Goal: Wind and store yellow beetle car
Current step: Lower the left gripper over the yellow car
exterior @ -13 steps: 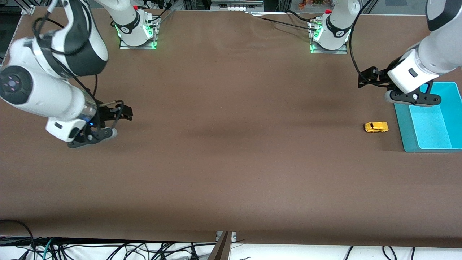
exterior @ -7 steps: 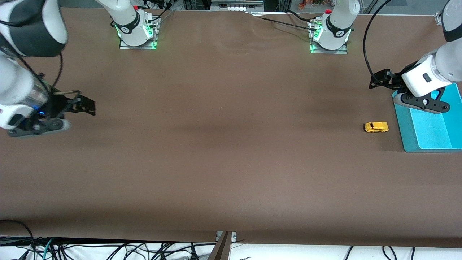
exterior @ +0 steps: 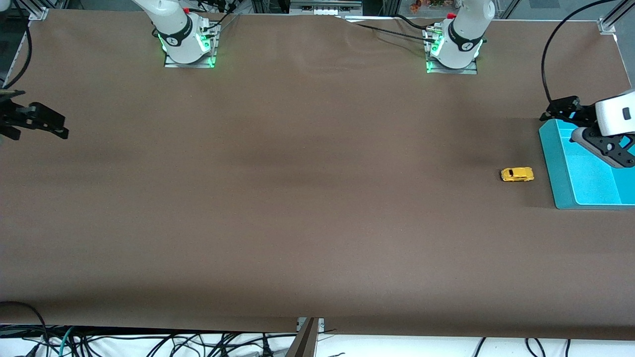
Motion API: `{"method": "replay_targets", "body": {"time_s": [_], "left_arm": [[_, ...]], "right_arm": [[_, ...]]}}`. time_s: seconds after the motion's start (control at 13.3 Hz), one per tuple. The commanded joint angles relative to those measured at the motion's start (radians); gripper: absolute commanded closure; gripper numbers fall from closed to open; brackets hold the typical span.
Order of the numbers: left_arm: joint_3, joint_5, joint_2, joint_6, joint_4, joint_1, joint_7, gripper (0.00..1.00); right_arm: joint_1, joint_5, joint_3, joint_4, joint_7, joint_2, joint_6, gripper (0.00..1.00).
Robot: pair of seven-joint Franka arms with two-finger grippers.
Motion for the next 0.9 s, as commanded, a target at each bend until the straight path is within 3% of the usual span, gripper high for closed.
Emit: {"method": "replay_targets", "body": {"time_s": [0.0,0.23,0.45,0.68,0.83], "left_arm": [[-0.017,0.086,0.122,0.013,0.006,0.011,0.13,0.0],[-0.017,0.105,0.222,0.163,-0.032,0.032,0.324,0.0],[-0.023,0.215,0.216,0.368,-0.179,0.037,0.407,0.0],[-0.022,0.219,0.228,0.52,-0.26,0.094,0.524,0.0],[-0.022,0.217,0.221,0.655,-0.363,0.101,0.578,0.0]], "right_arm": [[-0.032,-0.007,0.015,-0.055,0.025,-0.036,-0.035,0.0],[-0.045,-0.005,0.018,-0.066,0.028,-0.048,-0.052,0.0],[-0.043,-0.002,0.018,-0.061,0.019,-0.036,-0.054,0.0],[-0.037,0.006,0.019,-0.052,0.027,-0.03,-0.052,0.0],[-0.035,0.007,0.021,-0.05,0.028,-0.027,-0.052,0.0]]}}
